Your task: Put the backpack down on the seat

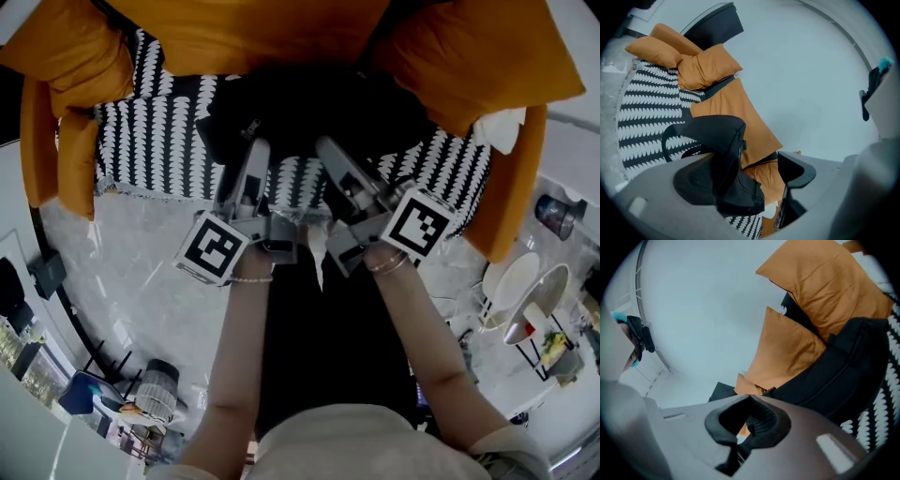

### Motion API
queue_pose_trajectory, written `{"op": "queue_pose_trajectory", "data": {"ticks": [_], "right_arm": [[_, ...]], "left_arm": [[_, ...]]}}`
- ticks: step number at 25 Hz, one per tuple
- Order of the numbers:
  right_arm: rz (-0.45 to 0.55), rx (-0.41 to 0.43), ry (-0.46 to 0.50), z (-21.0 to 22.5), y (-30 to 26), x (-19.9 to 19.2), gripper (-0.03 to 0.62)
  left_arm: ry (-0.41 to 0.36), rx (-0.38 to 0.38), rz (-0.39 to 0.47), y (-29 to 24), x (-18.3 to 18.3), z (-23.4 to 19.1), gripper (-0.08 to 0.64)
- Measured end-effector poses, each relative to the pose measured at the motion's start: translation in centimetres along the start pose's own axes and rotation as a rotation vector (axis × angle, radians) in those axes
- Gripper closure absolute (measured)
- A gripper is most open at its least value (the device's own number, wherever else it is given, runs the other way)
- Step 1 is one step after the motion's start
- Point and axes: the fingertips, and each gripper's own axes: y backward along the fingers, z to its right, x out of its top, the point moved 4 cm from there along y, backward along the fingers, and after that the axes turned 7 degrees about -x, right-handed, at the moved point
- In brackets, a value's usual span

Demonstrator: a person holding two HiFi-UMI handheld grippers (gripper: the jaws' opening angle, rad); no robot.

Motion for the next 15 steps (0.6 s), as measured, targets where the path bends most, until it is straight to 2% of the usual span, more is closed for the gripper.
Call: {"op": "queue_pose_trajectory", "data": {"ticks": [5,8,12,15], "right_arm": [[0.019,-0.028,0.01,-1.2,2.1,0.5,0.589],[0.033,-0.025,0.021,-1.9,3.3,1.2,0.589],[0.039,-0.025,0.033,-3.4,4.8,1.6,0.589],[0.04,-0.011,0.057,-5.1,6.1,2.3,0.589]], "left_arm": [[-0.031,0.034,-0.019,1.8,0.0,1.8,0.141],[-0.041,0.001,-0.018,2.3,0.2,3.6,0.138],[-0.015,-0.031,-0.023,3.7,0.3,6.3,0.14],[-0.057,-0.099,-0.031,4.0,0.6,9.2,0.141]]}}
